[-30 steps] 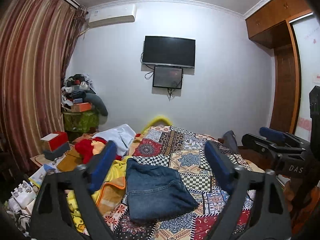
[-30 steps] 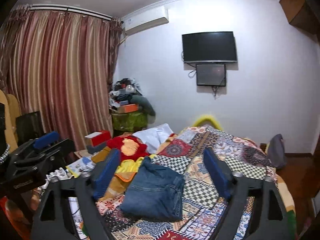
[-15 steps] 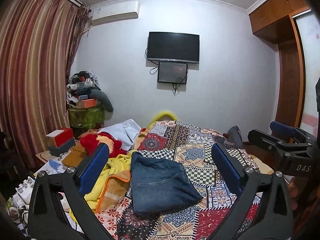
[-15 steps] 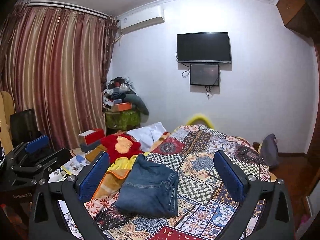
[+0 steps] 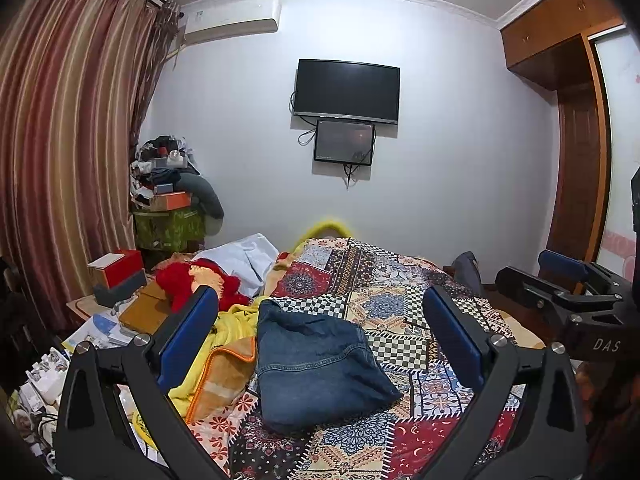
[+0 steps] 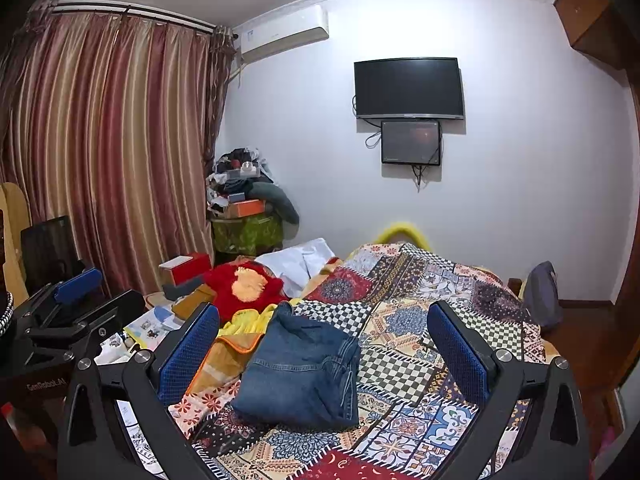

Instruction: Fold large clothes

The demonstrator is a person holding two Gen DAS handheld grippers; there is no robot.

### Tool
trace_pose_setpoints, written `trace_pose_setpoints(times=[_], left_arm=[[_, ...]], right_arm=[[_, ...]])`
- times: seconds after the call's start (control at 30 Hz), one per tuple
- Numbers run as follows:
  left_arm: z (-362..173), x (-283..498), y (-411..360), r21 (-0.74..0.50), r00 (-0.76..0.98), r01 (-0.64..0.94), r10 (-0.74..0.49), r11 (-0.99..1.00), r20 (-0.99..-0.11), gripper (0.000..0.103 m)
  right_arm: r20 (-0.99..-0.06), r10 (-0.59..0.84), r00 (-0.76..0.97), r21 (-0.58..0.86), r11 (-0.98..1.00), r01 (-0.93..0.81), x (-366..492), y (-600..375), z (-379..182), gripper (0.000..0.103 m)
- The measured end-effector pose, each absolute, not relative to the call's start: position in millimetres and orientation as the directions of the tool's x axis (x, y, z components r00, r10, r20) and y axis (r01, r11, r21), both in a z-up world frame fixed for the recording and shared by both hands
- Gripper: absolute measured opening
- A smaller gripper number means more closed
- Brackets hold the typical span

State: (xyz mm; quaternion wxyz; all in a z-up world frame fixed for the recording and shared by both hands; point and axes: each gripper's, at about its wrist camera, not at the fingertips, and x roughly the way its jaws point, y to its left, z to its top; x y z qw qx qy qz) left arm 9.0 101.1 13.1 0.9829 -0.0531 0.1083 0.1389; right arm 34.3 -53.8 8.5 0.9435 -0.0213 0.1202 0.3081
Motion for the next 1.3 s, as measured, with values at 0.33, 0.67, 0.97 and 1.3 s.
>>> trace_pose_setpoints(times=[0.33,0.67,0.97,1.3], left_arm=[[12,10,103,-0.078,0.938,-0.282,0.258,0.956,-0.233,0.103],[12,9,108,-0.081,0.939,-0.279,0.253,0.957,-0.235,0.103],[12,9,109,-0.085,0.939,-0.276,0.25,0.958,-0.236,0.103],[9,13,109,-0.1,0.942,-0.26,0.23,0.96,-0.245,0.103]], right_arm=[[-0.244,0.577,0.779,0.035,0.808,-0.588,36,-54,7,0.103],[-0.252,0.58,0.775,0.045,0.807,-0.589,38,-54,7,0.103],[-0.251,0.581,0.774,0.046,0.806,-0.59,38,-53,7,0.103],[-0.25,0.581,0.775,0.047,0.807,-0.589,38,-53,7,0.103]])
